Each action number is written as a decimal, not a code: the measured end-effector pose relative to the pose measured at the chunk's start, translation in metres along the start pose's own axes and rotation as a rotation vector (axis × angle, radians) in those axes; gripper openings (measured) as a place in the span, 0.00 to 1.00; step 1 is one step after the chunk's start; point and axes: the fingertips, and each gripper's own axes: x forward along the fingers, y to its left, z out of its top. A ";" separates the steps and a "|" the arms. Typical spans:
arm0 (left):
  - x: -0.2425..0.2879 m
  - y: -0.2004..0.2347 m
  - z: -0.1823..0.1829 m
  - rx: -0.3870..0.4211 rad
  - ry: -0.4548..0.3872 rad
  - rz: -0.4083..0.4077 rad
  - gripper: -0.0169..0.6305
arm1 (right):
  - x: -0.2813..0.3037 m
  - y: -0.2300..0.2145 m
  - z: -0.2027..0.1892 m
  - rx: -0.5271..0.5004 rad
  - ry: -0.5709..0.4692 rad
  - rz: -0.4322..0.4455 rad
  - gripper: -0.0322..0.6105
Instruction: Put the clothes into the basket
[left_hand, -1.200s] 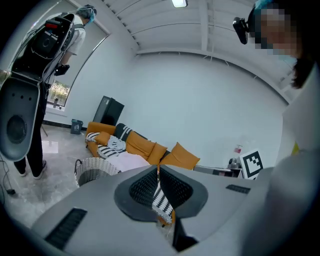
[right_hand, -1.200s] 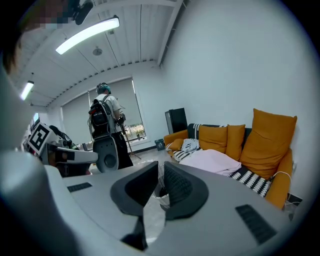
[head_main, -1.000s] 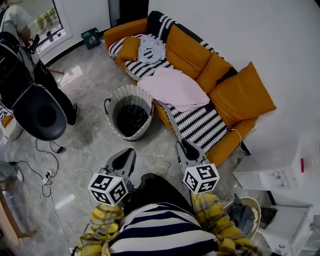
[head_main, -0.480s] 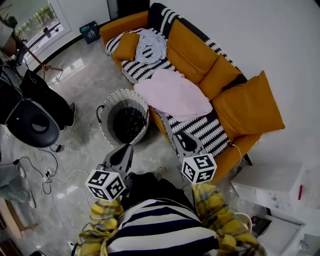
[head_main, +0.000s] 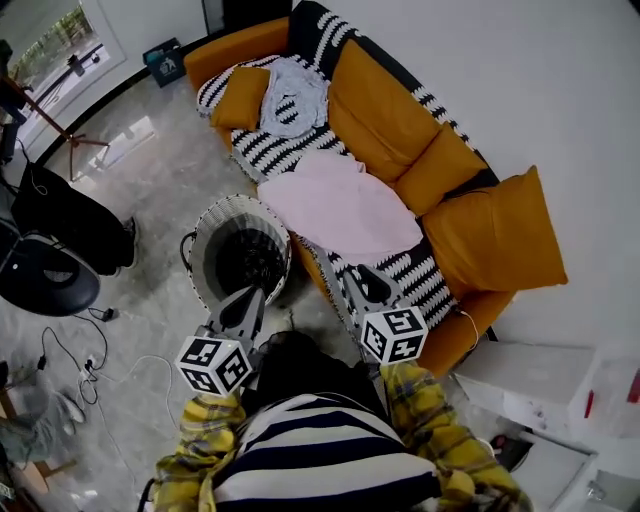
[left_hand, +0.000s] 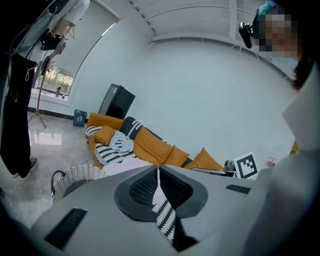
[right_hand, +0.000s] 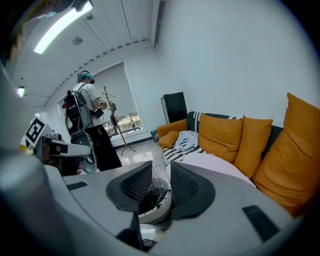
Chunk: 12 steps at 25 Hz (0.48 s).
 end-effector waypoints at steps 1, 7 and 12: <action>0.009 0.006 0.001 -0.007 0.006 -0.006 0.06 | 0.008 -0.003 0.001 -0.003 0.011 -0.005 0.22; 0.048 0.032 0.011 -0.011 0.062 -0.057 0.06 | 0.050 -0.021 0.008 -0.005 0.030 -0.062 0.22; 0.068 0.048 0.016 0.012 0.111 -0.072 0.07 | 0.081 -0.040 0.001 0.020 0.043 -0.092 0.22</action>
